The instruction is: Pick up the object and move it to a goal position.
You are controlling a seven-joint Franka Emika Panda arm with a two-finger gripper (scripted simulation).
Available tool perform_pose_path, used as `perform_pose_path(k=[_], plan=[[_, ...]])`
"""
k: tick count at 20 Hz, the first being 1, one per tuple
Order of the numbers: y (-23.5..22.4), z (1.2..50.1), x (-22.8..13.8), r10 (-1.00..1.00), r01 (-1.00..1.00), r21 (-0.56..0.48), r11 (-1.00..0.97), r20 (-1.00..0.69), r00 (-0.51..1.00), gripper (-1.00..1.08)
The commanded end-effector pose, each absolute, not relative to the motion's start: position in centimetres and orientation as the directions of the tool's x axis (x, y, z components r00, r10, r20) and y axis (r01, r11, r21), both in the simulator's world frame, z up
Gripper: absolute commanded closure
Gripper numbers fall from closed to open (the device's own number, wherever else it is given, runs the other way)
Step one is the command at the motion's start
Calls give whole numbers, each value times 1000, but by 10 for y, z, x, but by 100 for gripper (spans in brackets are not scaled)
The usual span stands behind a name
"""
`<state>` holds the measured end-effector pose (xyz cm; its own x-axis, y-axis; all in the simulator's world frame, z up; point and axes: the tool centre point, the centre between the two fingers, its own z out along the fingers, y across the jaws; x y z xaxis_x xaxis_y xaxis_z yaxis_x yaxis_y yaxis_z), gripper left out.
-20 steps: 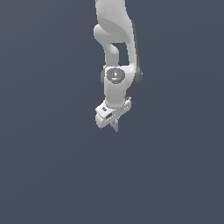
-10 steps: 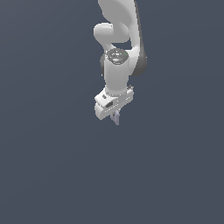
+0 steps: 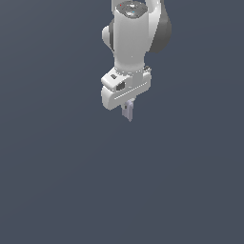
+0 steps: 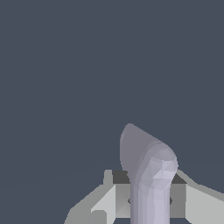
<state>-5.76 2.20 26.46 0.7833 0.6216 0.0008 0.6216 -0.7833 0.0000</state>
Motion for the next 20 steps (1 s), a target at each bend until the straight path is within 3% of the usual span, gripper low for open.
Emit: perform_pose_path(k=[1,12,20], plan=[[24,292,-60,622,622,-1,-783,0,783,108],[29,407,-67,622,622,-1,-783,0,783,108],[31,464,-68,621,621,0,-784,0,784,108]])
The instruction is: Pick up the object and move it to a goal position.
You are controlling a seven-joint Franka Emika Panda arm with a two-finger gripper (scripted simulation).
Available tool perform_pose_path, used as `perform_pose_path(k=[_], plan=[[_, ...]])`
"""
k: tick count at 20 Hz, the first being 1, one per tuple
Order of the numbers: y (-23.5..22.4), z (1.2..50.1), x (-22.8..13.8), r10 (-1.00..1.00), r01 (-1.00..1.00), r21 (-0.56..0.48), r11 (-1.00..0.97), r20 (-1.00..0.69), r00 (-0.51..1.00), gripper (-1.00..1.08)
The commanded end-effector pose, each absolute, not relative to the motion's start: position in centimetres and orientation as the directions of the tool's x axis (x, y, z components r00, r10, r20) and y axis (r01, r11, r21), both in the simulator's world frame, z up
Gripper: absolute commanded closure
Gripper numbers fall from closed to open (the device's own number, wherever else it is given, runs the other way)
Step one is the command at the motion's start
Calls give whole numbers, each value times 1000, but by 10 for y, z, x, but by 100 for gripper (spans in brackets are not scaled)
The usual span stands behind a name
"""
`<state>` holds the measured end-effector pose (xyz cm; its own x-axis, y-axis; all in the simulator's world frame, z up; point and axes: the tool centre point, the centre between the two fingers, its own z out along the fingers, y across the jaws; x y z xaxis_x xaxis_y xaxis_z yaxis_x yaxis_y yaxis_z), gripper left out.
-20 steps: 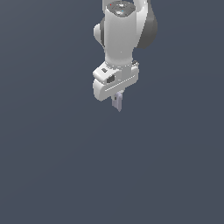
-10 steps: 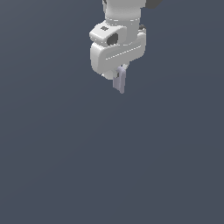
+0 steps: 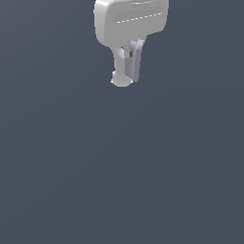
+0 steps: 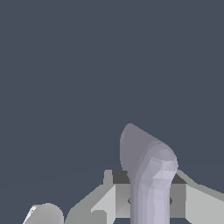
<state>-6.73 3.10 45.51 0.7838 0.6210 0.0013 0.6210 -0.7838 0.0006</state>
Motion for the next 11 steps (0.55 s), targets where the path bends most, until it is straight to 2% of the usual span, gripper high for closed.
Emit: perform_pose_path(k=[1,11], plan=[[32,469,-68,621,621,0,-784,0,784,108],[32,489,-66,620,620,0,-784,0,784,108]])
